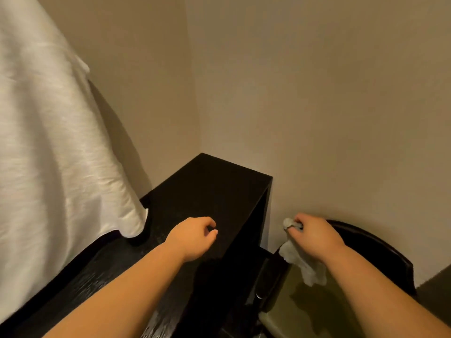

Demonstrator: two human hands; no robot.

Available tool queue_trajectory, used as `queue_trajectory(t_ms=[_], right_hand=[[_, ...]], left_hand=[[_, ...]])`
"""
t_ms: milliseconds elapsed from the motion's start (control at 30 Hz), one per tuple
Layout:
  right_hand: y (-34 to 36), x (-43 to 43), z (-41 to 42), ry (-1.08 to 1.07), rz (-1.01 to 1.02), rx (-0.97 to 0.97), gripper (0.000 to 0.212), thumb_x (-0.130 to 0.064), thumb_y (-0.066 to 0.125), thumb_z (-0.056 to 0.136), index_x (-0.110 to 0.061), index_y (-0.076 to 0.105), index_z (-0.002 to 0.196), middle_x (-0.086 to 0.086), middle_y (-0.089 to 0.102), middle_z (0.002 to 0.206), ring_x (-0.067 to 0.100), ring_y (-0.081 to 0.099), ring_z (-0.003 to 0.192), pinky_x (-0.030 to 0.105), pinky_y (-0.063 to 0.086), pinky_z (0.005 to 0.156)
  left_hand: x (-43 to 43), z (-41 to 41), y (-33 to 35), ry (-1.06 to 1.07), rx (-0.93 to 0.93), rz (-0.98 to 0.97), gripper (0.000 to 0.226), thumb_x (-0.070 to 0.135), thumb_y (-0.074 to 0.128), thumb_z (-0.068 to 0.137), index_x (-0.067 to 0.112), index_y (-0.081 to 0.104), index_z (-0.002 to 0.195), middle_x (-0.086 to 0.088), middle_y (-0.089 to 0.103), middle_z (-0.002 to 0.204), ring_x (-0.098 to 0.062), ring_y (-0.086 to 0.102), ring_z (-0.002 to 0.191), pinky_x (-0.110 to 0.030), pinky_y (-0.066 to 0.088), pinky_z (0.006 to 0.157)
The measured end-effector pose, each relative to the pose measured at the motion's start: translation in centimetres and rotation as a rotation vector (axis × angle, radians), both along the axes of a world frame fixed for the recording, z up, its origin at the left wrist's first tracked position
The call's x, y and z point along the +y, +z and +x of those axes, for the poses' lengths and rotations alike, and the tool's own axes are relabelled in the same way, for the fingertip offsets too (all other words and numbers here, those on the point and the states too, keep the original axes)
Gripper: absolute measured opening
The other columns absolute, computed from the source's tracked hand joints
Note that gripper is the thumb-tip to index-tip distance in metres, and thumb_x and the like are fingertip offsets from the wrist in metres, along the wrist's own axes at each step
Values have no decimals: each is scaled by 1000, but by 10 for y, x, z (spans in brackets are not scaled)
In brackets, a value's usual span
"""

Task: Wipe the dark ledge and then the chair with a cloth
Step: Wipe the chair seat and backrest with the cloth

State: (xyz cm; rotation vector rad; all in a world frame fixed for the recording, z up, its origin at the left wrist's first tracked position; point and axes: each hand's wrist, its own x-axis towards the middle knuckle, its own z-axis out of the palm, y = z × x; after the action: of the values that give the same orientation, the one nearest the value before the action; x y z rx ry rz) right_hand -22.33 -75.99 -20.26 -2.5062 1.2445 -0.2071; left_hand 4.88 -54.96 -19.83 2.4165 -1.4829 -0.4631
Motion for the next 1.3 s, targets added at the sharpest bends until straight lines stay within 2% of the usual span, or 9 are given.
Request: queue_trajectory(t_ms=[133,367,467,567,700,900,1067,1300], right_hand=[[13,55,42,81,-20,-3,29,-58,50,99,-31,57,94,-5,62,81,15,57,71,36,50,60],[23,149,90,168,-1,10,19,-54,51,98,-36,56,95,-7,63,82,14,60,73,36,53,62],[26,183,98,223,19,15,17,-53,52,98,-37,57,97,-9,64,82,11,61,74,34,51,60],[28,210,102,270,33,25,15,-50,53,99,-36,58,98,-8,64,85,11,61,76,34,54,65],[25,245,101,349,42,86,15,-50,55,99,-36,57,104,-9,64,88,10,62,79,33,56,72],[18,302,78,499,40,101,20,-55,56,96,-37,57,105,-9,65,88,12,64,82,42,60,78],[10,354,31,631,25,87,17,-50,56,95,-35,59,104,-9,64,84,13,63,78,43,60,73],[3,438,-10,783,41,62,20,-53,55,96,-36,59,105,-10,64,82,12,62,74,41,59,69]], left_hand=[[85,33,10,125,-65,6,33,50,52,103,35,63,131,19,66,101,-8,63,95,-34,54,86],[190,38,3,266,-46,18,38,50,52,101,32,62,133,16,63,101,-14,64,99,-34,53,87],[221,28,2,287,-33,20,40,52,51,101,33,61,136,13,68,112,-14,65,105,-35,53,90],[256,16,3,313,-43,32,43,53,50,102,35,58,140,11,69,120,-16,65,110,-35,53,92],[314,-8,3,385,-47,67,44,52,50,103,33,55,144,11,69,120,-16,66,110,-38,55,94],[395,-73,-8,570,-42,62,43,56,41,107,36,59,139,9,69,129,-15,65,113,-38,54,95],[444,-153,-21,663,4,105,40,60,40,105,38,63,129,9,71,123,-13,66,105,-42,57,93],[528,-251,-22,791,30,150,39,59,44,104,35,63,128,10,70,118,-14,66,104,-41,57,91]])
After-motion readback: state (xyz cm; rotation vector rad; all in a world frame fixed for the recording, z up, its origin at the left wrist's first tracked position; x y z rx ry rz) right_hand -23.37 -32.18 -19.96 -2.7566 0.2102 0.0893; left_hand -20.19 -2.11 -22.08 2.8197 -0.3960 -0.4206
